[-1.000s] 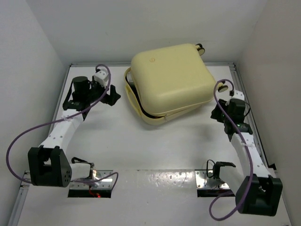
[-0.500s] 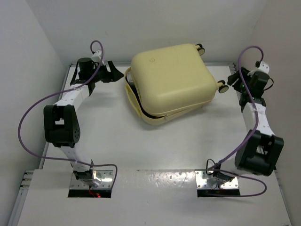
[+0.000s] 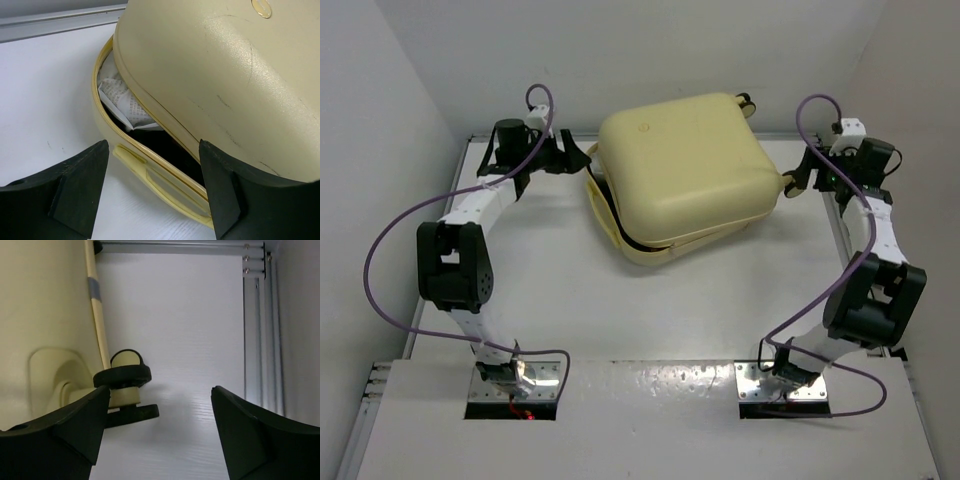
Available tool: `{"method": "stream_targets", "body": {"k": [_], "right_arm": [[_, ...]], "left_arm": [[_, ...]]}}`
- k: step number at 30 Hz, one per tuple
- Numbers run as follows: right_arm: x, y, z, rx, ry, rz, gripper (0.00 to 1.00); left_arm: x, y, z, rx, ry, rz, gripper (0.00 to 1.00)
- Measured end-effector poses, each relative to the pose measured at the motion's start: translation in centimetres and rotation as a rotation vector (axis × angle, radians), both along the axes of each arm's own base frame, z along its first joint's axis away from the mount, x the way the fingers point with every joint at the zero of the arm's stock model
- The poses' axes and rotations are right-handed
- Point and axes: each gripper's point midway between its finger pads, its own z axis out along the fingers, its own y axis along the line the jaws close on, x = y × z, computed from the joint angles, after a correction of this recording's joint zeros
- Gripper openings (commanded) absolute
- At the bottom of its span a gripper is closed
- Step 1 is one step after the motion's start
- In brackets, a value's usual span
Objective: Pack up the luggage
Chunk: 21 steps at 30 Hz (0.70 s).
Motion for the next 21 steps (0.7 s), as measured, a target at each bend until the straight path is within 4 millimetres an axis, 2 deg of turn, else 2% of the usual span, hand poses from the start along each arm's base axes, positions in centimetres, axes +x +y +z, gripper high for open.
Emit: {"method": "stream_targets", "body": {"k": [2,6,12,16,21], "right_arm": [[-0.7,0.2,0.8,-0.104,-0.001,0.091,0.85],[-0.7,0.0,1.8,-0.295,0.008,0.255,0.88],[0.9,-1.0,2.9,-0.507,0.055,0.418,0.88],[0.4,-0.5,1.7,-0.61,0.1,0.532,0.88],[-1.3,1.6,-0.4,-0.678,0.171,0.722,0.88]], "left_arm": [[0.0,0.0,0.1,0.009,-0.008,-0.003,0.78],[-0.1,-0.1,0.0,0.016,-0.011,-0.009,0.78],[-0.3,-0.1,-0.3,0.024,-0.002,-0.018,0.79],[-0.4,-0.1,-0.5,0.028,0.0,-0.025,0.79],[-0.6,-0.3,-0.6,0.024,0.005,-0.035,0.79]]}}
